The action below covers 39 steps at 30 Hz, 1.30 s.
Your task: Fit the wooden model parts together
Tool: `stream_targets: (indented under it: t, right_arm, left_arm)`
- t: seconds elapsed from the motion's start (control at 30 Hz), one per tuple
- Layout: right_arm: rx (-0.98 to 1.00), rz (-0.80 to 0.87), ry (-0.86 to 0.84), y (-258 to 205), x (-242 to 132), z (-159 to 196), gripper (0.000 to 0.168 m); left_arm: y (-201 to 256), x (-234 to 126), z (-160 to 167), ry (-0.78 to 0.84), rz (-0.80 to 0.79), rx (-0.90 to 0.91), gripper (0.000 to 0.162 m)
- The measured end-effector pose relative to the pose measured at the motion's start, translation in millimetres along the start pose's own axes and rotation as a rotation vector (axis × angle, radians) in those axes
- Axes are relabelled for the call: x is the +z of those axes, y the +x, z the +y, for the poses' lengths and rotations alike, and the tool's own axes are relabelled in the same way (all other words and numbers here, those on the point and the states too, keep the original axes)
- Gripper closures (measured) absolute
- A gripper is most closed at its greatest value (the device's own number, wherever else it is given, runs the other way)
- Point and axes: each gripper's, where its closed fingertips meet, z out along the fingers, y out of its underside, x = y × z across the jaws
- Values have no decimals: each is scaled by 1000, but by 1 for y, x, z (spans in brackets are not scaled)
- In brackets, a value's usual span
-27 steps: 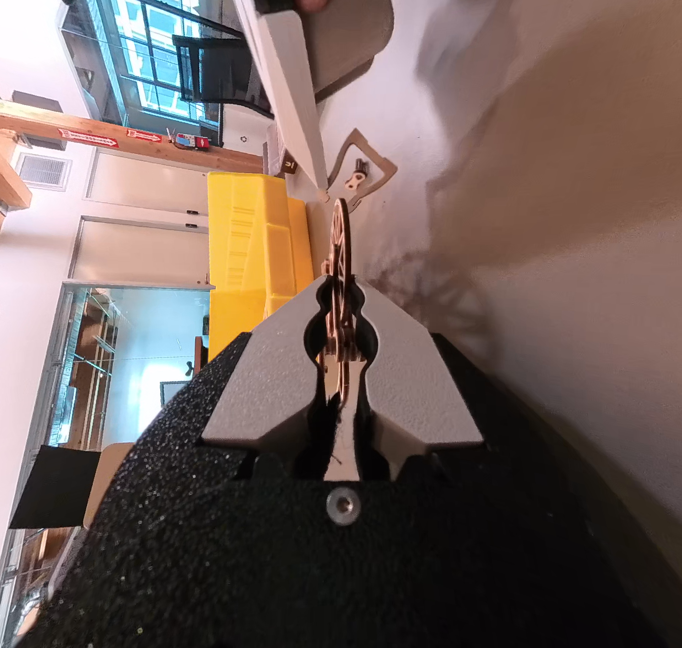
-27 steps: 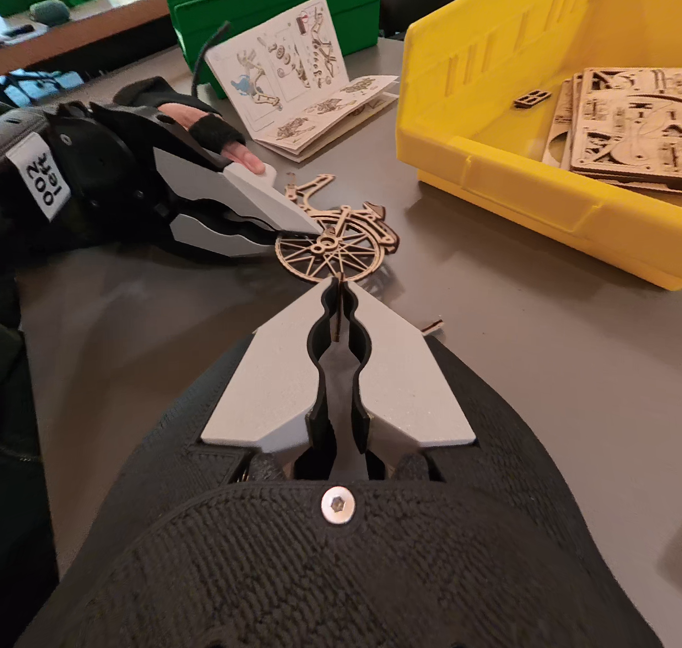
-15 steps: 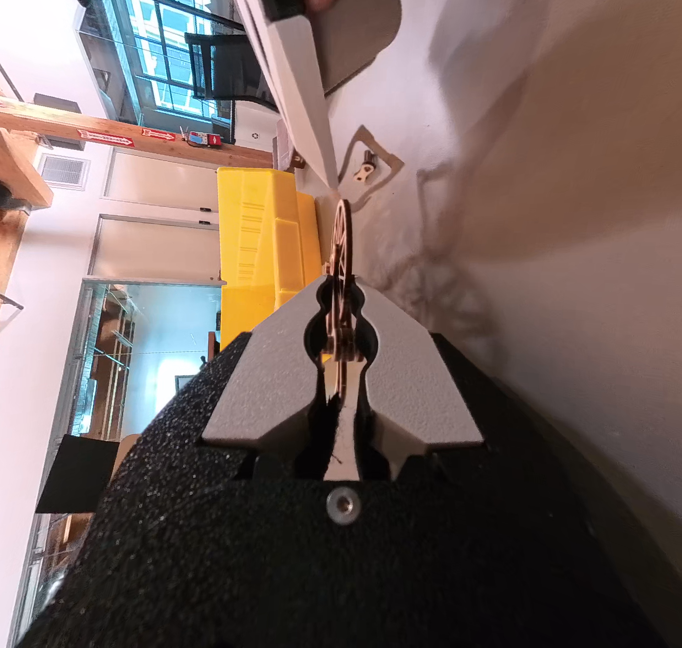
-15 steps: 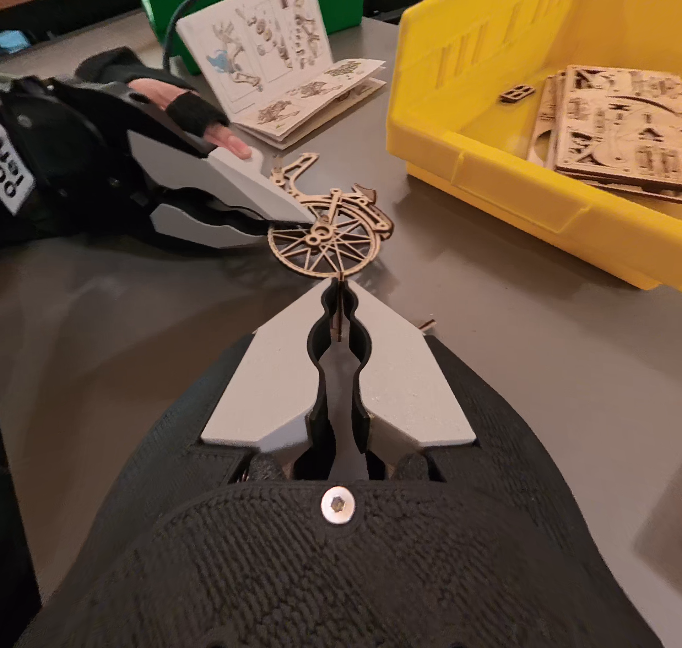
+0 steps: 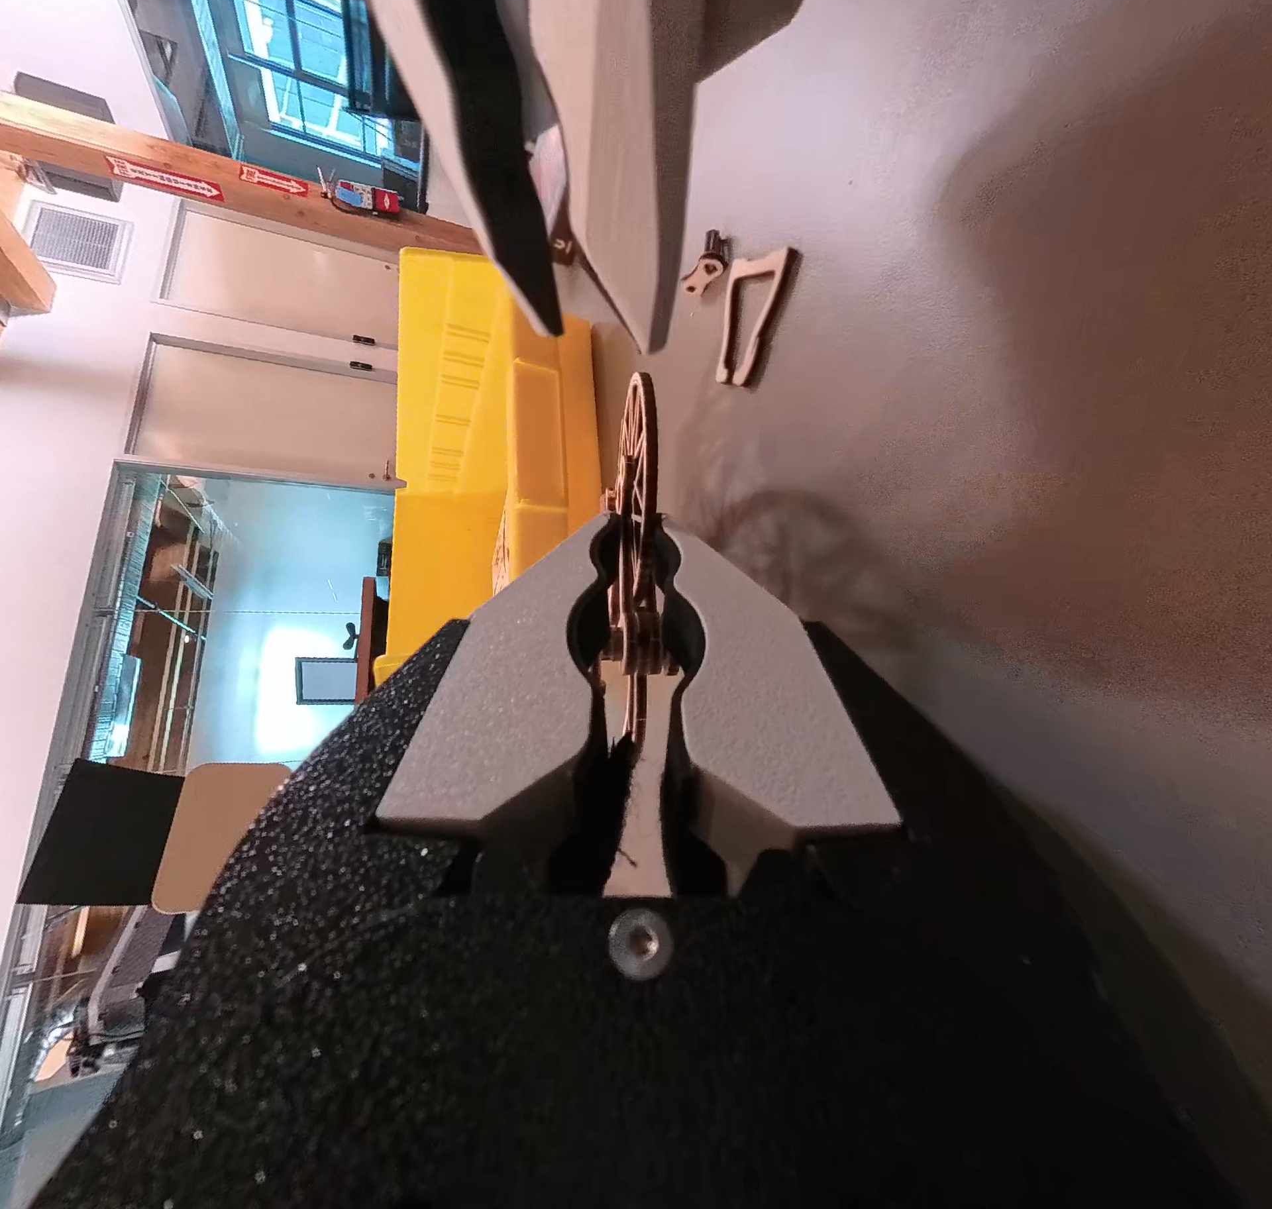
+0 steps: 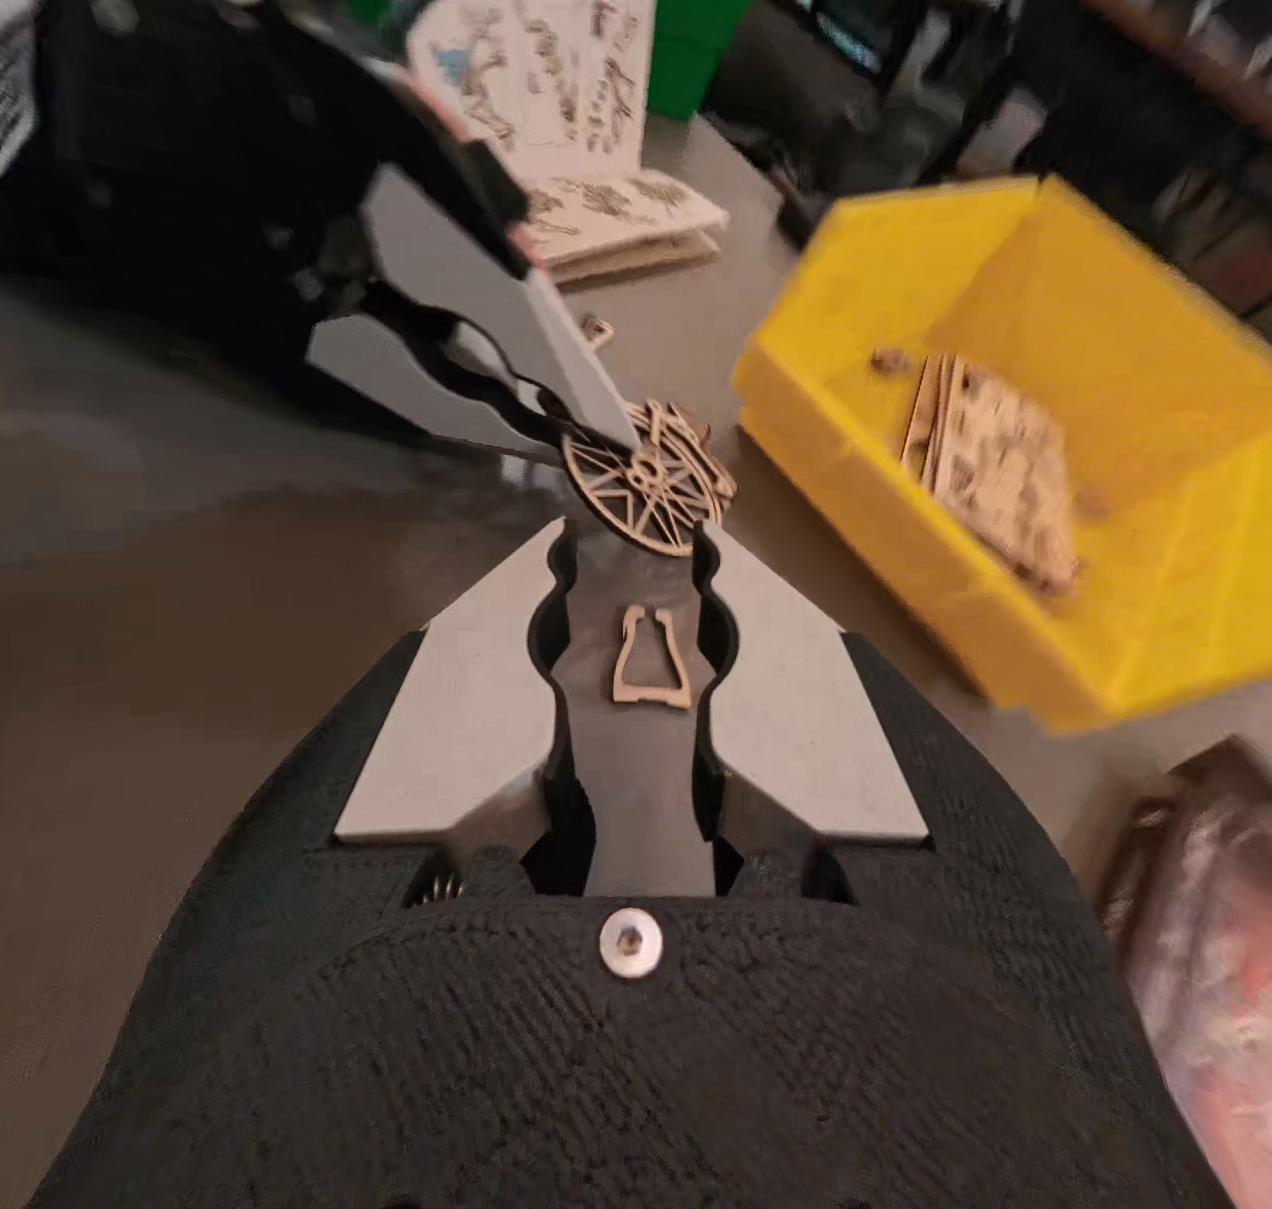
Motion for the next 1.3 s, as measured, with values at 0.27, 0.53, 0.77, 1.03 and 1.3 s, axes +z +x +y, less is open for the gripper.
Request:
stream_targets:
  t: [0.27, 0.53, 0.77, 1.03, 1.3]
  right_arm:
    - [-412, 106, -119, -11, 18, 9, 164]
    - [-396, 139, -89, -4, 14, 9, 167]
    - [-493, 149, -95, -11, 7, 10, 167]
    - [-526, 268, -96, 2, -25, 11, 167]
    - [-495, 462, -481, 60, -81, 68, 167]
  left_arm:
    - [5, -1, -3, 43, 32, -39, 156]
    - [0, 6, 19, -61, 5, -81, 107]
    - [0, 8, 34, -117, 15, -93, 132]
    - [-1, 10, 49, -159, 23, -127, 132]
    - [2, 10, 51, -166, 40, -123, 132]
